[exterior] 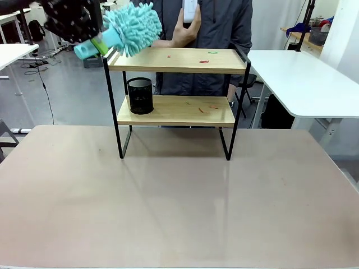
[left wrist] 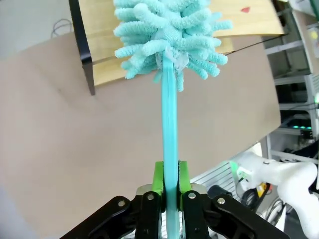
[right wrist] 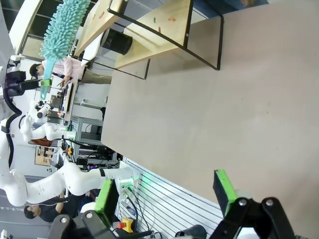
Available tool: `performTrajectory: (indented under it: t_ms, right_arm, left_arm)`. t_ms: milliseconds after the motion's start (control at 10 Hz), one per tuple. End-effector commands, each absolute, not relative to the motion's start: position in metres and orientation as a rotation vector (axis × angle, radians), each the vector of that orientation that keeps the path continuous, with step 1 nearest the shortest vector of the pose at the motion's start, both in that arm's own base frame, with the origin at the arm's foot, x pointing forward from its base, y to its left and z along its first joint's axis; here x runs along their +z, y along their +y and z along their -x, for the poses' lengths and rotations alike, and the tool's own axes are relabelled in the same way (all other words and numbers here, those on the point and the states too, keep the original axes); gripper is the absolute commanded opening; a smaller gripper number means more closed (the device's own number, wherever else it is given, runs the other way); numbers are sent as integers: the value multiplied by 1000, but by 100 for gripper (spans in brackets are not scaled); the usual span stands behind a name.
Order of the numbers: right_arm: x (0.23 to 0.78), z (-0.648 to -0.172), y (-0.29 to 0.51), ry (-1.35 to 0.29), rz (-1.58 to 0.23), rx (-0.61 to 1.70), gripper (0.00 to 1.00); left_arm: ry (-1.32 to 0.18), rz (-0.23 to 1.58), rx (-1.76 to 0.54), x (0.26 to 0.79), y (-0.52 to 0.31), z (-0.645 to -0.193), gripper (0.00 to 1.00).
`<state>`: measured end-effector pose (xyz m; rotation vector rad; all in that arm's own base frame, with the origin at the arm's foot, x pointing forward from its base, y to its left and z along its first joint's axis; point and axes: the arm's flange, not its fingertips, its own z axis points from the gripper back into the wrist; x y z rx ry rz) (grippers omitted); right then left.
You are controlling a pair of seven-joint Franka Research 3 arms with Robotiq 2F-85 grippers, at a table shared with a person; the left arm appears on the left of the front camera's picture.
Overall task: Clean the shelf.
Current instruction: Clean the specific tier of the Shelf with the Duster once objects are removed.
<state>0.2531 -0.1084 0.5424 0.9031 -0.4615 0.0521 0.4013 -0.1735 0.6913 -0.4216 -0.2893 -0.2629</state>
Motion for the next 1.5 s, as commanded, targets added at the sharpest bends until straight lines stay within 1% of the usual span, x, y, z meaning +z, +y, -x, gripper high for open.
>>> performTrajectory:
  t_ms: [0,400,500,1000,1400]
  right_arm:
    - [544,-255,-108,-482,-921,75,100]
    - [544,-255,-108,-482,-921,75,100]
    - [544,-255,-108,-482,-921,75,100]
    - [544,-255,-108,-482,-921,75,100]
    - [544,-255,-108,-482,-921,75,100]
  left_arm:
    - [-249,390,-236,694,-181,-414,13]
    - [-236,392,-289,686,-214,-438,13]
    - [-210,399,-320,684,-226,-442,13]
    - [-165,398,-440,678,-274,-453,13]
    - [-142,400,-498,682,-292,-455,13]
